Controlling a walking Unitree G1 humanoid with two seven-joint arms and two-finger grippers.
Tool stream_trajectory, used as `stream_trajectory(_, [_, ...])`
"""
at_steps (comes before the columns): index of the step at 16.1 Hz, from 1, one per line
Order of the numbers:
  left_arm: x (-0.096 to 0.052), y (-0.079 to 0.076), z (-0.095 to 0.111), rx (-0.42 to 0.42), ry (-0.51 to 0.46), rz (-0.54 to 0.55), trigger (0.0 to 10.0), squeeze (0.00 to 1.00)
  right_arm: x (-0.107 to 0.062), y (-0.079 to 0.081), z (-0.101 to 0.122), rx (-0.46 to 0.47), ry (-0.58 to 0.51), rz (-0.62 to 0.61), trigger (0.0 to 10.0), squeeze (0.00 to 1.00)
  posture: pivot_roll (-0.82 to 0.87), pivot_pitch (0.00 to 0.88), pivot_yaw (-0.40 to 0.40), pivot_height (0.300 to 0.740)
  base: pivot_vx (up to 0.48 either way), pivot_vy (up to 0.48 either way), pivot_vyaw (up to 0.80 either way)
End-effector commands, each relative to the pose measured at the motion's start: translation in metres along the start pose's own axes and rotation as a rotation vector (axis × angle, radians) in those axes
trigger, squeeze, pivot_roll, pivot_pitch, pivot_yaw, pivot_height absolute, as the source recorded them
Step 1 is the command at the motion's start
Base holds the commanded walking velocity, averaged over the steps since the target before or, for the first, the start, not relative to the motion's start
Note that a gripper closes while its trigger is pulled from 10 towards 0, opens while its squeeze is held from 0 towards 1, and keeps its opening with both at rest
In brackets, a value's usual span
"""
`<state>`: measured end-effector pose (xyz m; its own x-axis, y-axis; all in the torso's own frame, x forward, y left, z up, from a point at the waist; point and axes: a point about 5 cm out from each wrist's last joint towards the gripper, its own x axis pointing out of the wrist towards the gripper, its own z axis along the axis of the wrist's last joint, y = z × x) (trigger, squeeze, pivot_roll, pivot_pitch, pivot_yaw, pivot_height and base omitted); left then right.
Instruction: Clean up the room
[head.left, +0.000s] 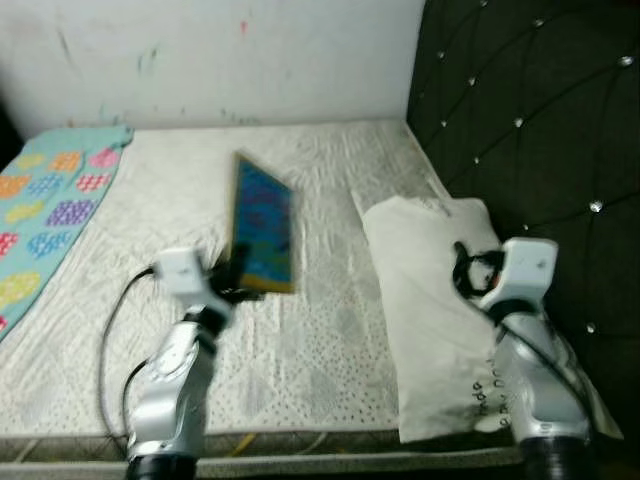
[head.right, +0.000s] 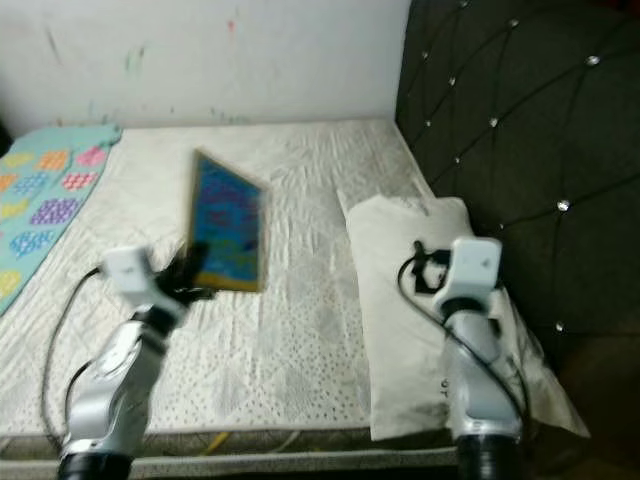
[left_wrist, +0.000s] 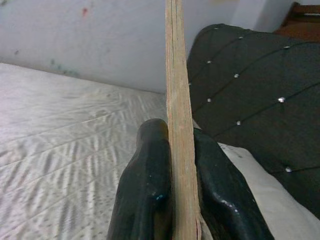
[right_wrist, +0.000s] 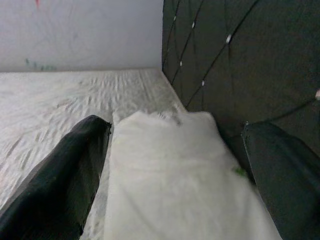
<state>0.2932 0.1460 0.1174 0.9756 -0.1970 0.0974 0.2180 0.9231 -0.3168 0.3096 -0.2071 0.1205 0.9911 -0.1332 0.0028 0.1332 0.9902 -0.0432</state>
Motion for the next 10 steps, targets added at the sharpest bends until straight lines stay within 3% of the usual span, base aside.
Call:
stream_trajectory(1, [0.000,0.010,0.014,0.029,-0.051,0.028,10.0,0.00,0.001,0.009,0.004,0.010,-0.017,0.023,10.0,0.00,-0.10,0.000,0.034,0.740,0.000,0.000,0.00])
stream_trajectory(10, [-0.005,0.033,0.007,-0.014,0.018,0.184,10.0,0.00,0.001,0.007,0.002,0.000,-0.010,0.038,10.0,0.00,-0.09,0.000,0.025,0.740,0.000,0.000,0.00])
